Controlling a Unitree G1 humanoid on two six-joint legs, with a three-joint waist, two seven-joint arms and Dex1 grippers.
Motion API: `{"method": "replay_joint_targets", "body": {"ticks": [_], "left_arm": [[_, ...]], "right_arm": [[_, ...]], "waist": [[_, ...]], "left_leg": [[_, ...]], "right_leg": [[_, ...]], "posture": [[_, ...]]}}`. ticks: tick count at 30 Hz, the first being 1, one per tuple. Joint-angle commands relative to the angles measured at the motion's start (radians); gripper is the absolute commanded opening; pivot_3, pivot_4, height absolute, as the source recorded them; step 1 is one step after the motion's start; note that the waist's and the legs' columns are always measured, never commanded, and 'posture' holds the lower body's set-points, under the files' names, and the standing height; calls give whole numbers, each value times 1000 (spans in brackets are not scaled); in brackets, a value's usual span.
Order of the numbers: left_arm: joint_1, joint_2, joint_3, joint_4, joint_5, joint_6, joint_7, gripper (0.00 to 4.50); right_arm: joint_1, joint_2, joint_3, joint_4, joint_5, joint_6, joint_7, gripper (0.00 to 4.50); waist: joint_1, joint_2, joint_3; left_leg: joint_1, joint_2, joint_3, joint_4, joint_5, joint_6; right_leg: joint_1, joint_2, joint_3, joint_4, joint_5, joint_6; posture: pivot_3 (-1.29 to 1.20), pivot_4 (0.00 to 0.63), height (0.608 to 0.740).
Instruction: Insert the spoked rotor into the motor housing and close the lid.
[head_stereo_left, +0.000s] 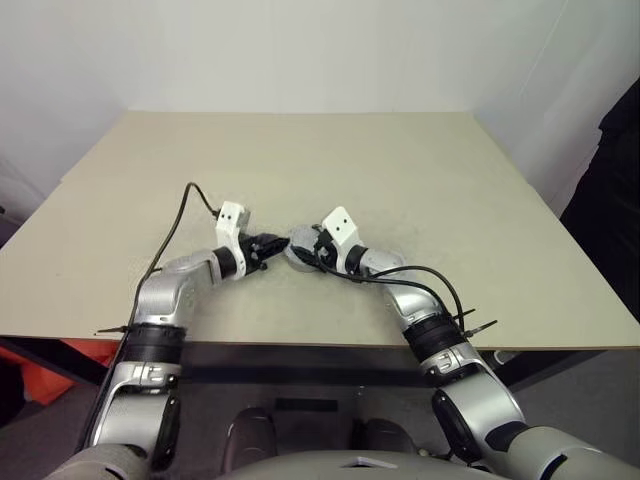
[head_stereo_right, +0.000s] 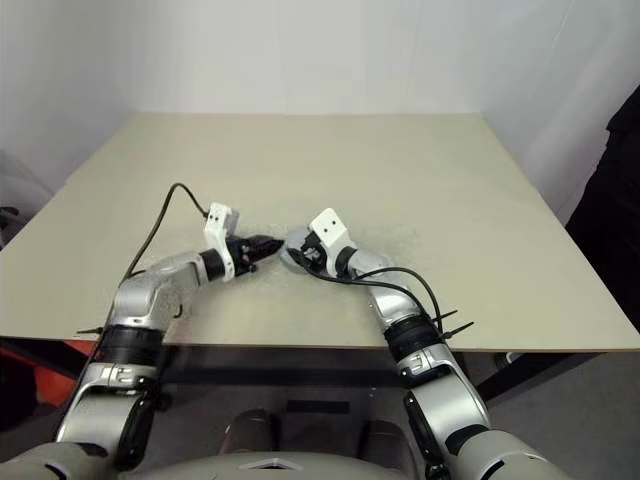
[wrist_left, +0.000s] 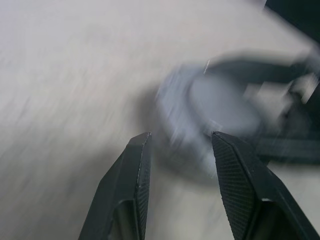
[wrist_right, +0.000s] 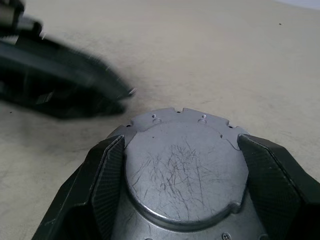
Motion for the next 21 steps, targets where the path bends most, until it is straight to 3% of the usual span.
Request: {"method": "replay_joint_targets", "body": {"ticks": [1,5,11,21], "left_arm": [[-63,-32,48,-4,-56,40,43,1433],[-93,-56,35,50,-57,99,71,17],[-56,-41,-19,68,-16,129,83,17],[-8,-37,-57,59,7,121,90,17]], "right_arm": [[21,-6,31,46,-34,23,4,3161],[21,-6,29,43,-34,21,0,3161],[24,-11,22,39,-32,22,-8,3161],[19,-29,12,-1,-12,48,12,3161]], "waist": [[-1,0,0],[-1,0,0],[-2,0,-1],[-1,2,-6]], "left_leg": [[0,0,0,0,0,0],[0,0,0,-2,0,0],[0,1,0,-4,0,0],[15,-1,1,-8,-3,4]], "right_leg": [[0,0,0,0,0,0],[0,0,0,-2,1,-2],[2,1,0,-8,2,-1],[20,1,0,-19,-3,7]], "posture": [[0,0,740],[0,0,740],[0,0,740],[0,0,740]]}}
